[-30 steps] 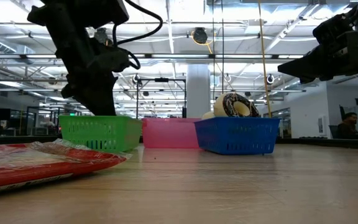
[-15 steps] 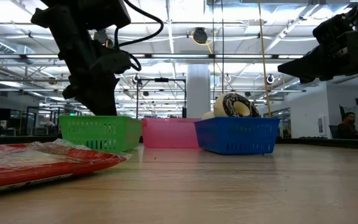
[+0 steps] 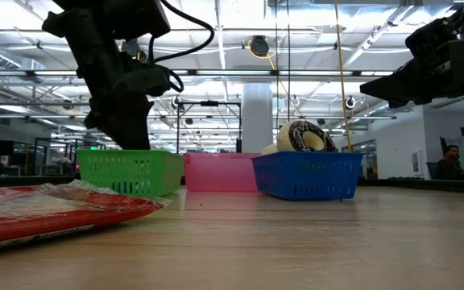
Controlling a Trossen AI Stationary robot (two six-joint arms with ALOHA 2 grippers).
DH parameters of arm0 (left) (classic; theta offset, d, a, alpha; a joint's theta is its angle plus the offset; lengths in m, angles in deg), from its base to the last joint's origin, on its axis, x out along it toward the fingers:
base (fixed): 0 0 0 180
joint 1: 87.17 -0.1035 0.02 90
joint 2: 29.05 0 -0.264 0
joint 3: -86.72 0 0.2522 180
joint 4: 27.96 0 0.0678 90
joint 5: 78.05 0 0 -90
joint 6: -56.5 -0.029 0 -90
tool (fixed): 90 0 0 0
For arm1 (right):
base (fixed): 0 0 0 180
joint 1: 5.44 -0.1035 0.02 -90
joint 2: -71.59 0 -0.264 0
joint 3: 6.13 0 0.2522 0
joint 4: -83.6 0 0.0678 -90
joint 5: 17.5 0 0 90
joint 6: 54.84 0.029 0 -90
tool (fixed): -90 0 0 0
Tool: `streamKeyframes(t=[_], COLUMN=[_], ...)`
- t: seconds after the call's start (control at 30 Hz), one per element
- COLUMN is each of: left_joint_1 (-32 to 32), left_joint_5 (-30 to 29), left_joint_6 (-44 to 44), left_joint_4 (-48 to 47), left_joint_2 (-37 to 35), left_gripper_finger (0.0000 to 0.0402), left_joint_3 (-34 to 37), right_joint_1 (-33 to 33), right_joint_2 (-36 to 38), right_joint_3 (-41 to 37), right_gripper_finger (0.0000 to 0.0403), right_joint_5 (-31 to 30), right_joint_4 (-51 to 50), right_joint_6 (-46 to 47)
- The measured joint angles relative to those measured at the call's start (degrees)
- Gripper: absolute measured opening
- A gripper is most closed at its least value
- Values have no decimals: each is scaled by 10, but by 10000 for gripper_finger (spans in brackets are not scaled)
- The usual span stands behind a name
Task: Pick & Place Food Item
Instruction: Put the black food coloring bottle into the green bin
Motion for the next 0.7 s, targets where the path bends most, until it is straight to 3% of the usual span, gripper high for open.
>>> streamKeyframes(t=[0.7], left_joint_1=[0], left_joint_5=[-1], left_joint_6=[13], left_joint_4=[11], left_joint_2=[0], left_gripper_finger=[58], left_joint_3=[0], right_joint_1=[0], right_joint_2=[0], right_joint_3=[0], right_gripper_finger=[4], right_joint_5=[0], right_joint_4=[0], right_joint_6=[0])
